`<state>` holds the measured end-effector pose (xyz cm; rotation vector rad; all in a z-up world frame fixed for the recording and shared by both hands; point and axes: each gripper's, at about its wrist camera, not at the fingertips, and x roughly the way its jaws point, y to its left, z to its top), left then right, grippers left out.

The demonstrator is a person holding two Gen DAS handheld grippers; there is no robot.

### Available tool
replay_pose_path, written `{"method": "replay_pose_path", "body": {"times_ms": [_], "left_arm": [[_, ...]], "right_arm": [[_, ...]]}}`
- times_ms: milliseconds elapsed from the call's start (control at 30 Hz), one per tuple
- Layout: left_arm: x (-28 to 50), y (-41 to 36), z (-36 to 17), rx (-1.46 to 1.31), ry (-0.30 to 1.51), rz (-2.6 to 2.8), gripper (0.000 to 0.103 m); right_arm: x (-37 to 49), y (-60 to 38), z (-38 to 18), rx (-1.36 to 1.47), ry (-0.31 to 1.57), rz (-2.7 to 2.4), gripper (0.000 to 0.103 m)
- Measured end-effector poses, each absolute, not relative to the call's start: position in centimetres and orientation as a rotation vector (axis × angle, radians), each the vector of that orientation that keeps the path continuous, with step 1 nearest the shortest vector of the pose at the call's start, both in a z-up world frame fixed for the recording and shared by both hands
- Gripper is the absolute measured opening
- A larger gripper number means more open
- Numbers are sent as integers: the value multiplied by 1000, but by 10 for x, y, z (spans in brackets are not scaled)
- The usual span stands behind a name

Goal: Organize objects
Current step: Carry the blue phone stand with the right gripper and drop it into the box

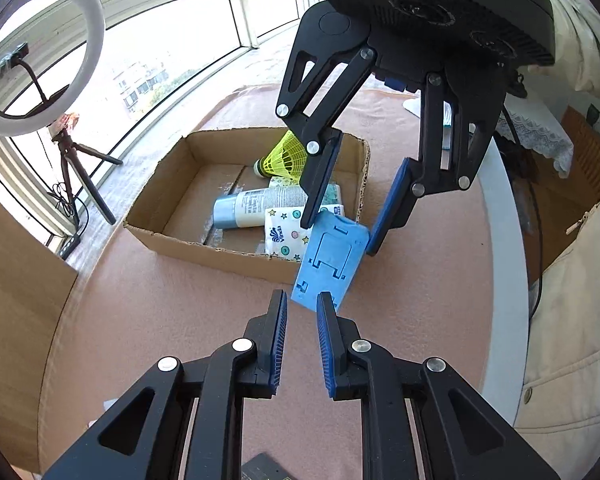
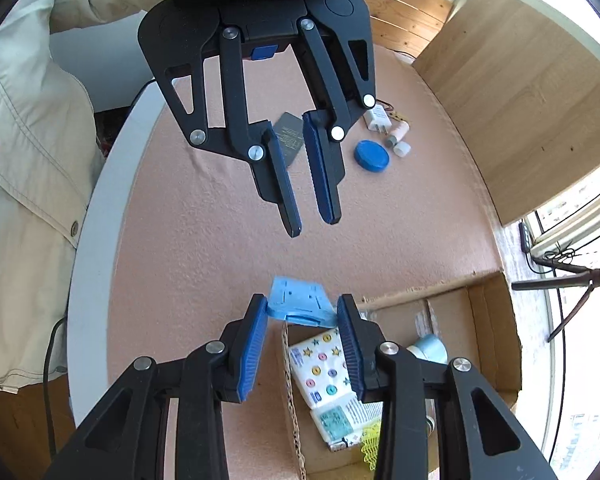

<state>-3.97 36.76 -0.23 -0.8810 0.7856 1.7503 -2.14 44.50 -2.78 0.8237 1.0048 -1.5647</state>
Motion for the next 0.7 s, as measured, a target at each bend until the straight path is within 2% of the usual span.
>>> {"method": "replay_pose_path", "body": {"times_ms": [67, 133, 167, 500, 600, 700], "left_arm": [[-42, 369, -4, -888, 770, 1754, 27], [-44, 363, -10, -922, 759, 1755, 75], [-43, 361, -14, -930, 765, 1756, 80], [-41, 369, -21, -908, 707, 1795, 77], [-37, 360, -18, -915, 682, 1860, 78], [-33, 338, -15, -948, 617, 1971, 80]], "right_arm": [[-23, 456, -30, 834, 993, -1571, 32], [-22, 466, -34, 844, 996, -1579, 32], [-22, 469, -35, 848, 985, -1583, 32], [-51, 499, -37, 860, 1033, -1775, 33], [-47, 498, -46, 911, 1140, -1795, 49], [-35, 495, -33, 850, 1090, -1883, 49]]}}
